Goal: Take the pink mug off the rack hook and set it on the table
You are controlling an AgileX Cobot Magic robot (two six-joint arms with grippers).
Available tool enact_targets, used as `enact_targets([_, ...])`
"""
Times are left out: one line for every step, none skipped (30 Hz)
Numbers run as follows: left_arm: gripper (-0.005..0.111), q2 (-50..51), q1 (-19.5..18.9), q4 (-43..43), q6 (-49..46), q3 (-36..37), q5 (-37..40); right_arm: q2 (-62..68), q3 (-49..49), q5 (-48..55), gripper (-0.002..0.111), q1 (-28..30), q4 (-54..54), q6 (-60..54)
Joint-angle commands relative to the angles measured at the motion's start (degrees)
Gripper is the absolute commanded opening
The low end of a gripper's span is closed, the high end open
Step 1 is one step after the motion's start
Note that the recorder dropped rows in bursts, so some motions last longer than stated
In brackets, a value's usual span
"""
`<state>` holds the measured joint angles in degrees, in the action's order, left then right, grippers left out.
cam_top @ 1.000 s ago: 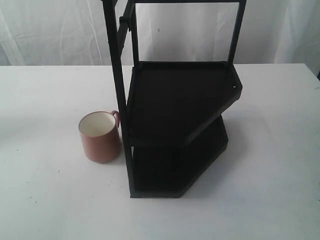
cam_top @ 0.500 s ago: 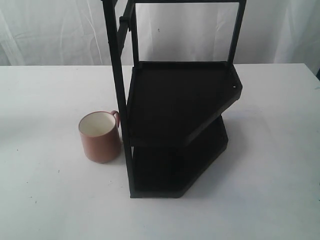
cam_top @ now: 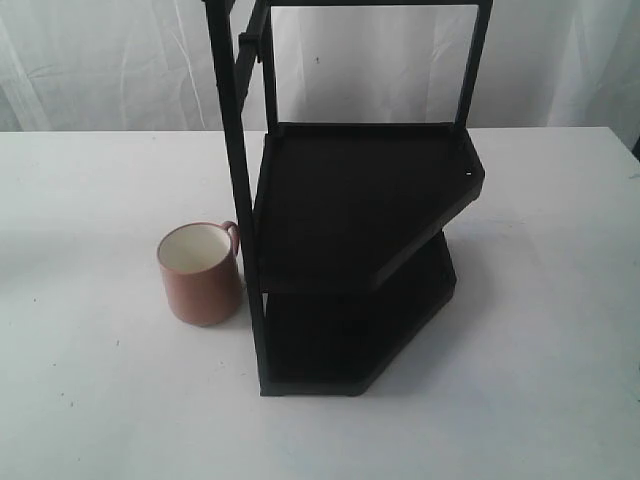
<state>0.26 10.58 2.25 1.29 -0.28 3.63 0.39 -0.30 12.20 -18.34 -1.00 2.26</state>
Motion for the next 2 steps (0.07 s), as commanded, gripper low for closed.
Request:
enact_targets([0.000,-0.26,-0.26,0.63,-0.01,0.28,0.31,-0.39,0.30,-0.25,0.000,0.34,0.60,0.12])
enact_targets([0.000,-0.26,-0.26,0.63,-0.01,0.28,0.31,-0.39,0.30,-0.25,0.000,0.34,0.60,0.12])
